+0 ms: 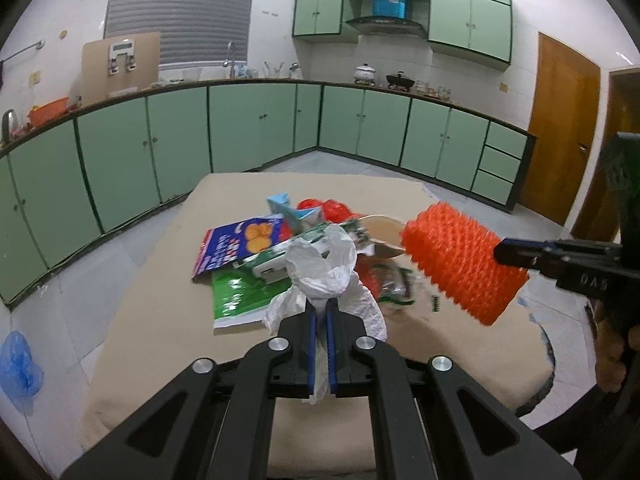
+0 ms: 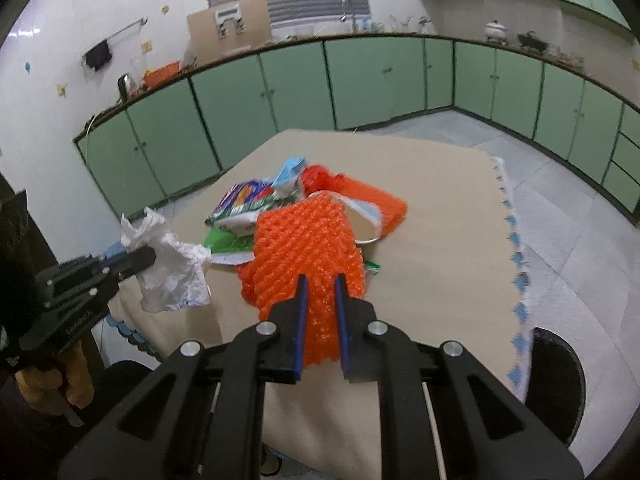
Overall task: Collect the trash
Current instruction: 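Carry the white bag and orange net to the bin and release both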
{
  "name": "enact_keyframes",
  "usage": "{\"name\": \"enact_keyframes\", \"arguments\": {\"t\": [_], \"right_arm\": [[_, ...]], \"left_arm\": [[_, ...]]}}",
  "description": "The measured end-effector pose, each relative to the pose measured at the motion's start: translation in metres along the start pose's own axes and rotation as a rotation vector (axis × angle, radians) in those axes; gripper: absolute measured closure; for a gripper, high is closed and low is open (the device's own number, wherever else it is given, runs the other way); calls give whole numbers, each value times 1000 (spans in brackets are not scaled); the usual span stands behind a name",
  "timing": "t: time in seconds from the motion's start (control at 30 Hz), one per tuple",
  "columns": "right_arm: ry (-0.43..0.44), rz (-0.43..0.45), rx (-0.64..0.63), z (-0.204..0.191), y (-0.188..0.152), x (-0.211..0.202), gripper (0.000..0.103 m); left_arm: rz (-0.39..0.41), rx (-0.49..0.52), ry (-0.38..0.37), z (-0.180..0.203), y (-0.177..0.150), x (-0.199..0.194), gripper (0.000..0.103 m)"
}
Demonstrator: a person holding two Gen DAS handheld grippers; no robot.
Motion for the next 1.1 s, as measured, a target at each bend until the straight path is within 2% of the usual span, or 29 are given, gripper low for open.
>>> {"name": "enact_keyframes", "arguments": {"t": [0.27,0.57,0.83,1.1], "right_arm": [[-83,23,49,38,-16,-47,91],[-189,38,147,92,-48,-87,91],[-304,28,251,152,-93,-116,91],[-390,-21,353,210,-146,-118,92]], "left_arm": [[-5,66,-86,57,6,-2,98],[-29,145,-204,135,9,15,98],[-73,232,-331,217,1,42,98],[-139,296,-426,286,-15,80,98]]}}
Point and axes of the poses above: each gripper's, at about its wrist camera, not at the fingertips, and x roughly the way its jaws point, z to its right, y to its top, the point moved 2 cm from there along x, roughly the way its jaws point, and after that the axes turned 9 degrees about -x, right-handed, at the moved point
